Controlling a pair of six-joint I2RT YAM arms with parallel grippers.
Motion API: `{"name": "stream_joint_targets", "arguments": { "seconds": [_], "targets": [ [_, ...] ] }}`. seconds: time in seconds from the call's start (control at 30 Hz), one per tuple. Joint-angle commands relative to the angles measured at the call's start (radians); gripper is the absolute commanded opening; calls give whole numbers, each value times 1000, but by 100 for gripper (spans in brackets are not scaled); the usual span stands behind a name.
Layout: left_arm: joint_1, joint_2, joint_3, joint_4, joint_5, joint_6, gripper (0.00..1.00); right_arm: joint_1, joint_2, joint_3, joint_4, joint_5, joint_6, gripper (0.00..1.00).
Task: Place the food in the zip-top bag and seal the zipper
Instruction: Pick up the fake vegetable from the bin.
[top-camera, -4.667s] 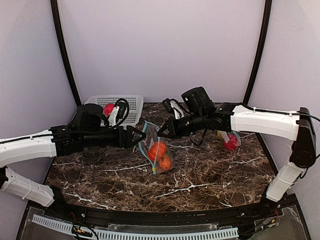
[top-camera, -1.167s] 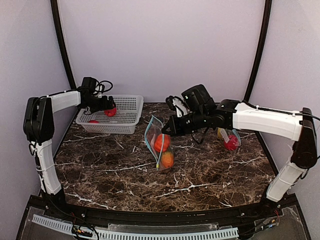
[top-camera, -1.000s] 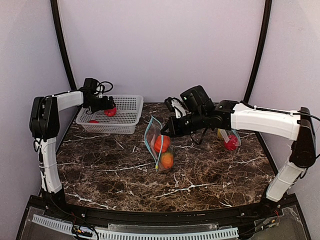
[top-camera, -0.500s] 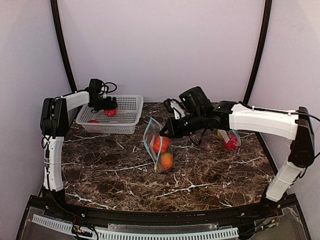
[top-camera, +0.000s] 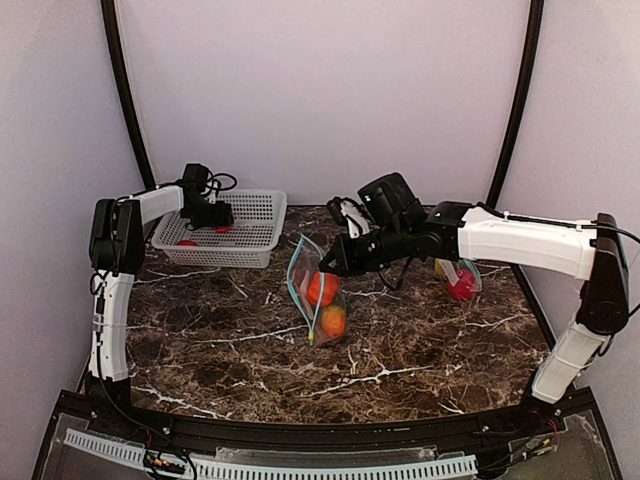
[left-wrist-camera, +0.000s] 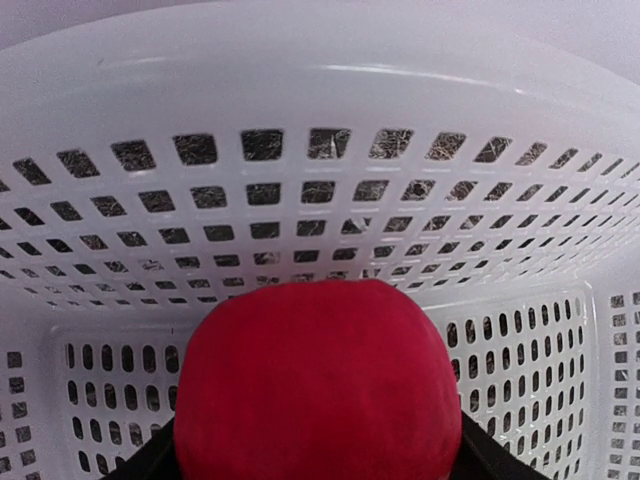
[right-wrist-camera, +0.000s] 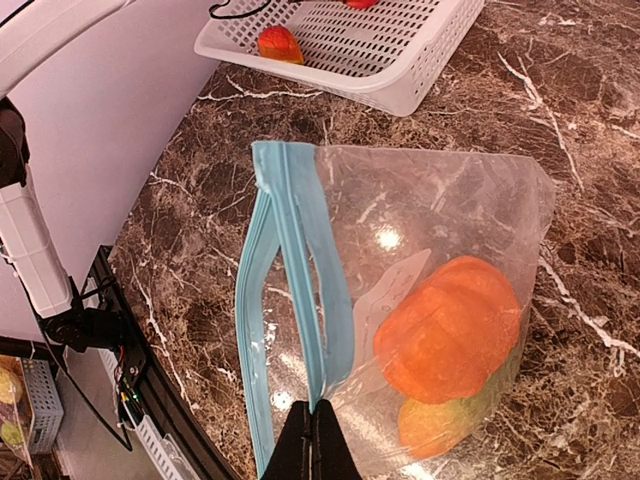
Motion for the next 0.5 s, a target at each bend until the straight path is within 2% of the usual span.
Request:
{"name": "stream_joint_targets", "arguments": {
  "seconds": [0.0,0.27,0.4,0.47],
  "targets": [
    [5,-1,40,-41,-15,25,69,6,16,31,11,-12,2,0],
    [5,-15,70,-80,-34,48,58,6,15,30,8,-9,3,0],
    [2,-88,54,-66,-14,37,57,5,8,27,2,3,-1,0],
    [2,-175,19,-31,-3,24,57,6,8,28,1,5,-1,0]
  ]
}}
